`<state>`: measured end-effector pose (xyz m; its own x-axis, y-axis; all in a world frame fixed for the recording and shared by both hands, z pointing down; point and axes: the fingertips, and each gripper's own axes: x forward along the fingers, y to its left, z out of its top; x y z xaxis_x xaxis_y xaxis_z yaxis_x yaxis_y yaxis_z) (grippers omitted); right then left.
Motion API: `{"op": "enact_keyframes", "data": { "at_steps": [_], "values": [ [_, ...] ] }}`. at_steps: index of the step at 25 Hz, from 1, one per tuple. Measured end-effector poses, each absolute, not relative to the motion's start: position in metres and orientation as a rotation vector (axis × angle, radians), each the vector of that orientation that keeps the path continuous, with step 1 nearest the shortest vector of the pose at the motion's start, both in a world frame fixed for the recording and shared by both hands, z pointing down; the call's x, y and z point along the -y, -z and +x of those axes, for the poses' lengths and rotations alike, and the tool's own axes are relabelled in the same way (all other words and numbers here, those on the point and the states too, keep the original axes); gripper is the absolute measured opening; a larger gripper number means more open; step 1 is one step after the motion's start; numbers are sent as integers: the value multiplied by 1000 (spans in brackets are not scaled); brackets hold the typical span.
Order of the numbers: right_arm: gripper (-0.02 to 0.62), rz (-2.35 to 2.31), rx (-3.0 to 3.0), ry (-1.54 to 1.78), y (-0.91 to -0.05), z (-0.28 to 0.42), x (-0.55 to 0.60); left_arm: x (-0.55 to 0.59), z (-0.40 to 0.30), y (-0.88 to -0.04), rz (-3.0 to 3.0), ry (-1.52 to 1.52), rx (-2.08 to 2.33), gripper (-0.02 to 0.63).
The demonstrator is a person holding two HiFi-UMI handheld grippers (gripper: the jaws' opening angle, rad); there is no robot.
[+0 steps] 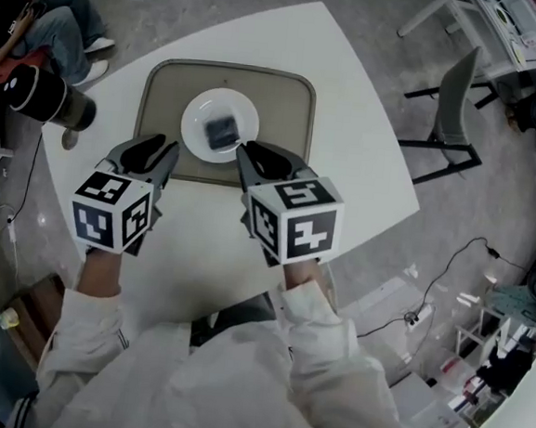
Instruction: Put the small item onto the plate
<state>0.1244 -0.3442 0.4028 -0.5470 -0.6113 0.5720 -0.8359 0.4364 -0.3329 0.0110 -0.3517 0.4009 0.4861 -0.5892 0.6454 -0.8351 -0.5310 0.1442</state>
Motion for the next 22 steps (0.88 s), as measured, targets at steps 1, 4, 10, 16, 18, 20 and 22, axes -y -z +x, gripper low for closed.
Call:
{"op": "enact_keyframes", "data": {
  "at_steps": [1, 4, 10, 16, 18, 20, 22],
  "values": [
    [44, 1238, 2343, -839, -397, 122, 338, 346, 9, -397, 2299, -731, 1181, 104],
    [38, 1266, 2367, -811, -383, 116, 321, 330, 3, -386, 2323, -688, 1184, 86],
    [32, 1324, 2381, -726, -358, 108, 284, 298, -1, -359, 2409, -596, 1175, 55],
    [26, 1384, 2388, -681, -338, 89, 235, 248, -11, -332, 2506, -507, 1105, 40],
    [26, 1409, 2379, -664, -334, 82, 218, 229, -17, -327, 2518, -476, 1088, 37],
    [26, 1421, 2370, -642, -332, 70, 201, 207, -25, -329, 2518, -452, 1061, 35],
    [26, 1429, 2370, -627, -329, 59, 183, 184, -30, -337, 2523, -470, 1020, 32]
  ]
}}
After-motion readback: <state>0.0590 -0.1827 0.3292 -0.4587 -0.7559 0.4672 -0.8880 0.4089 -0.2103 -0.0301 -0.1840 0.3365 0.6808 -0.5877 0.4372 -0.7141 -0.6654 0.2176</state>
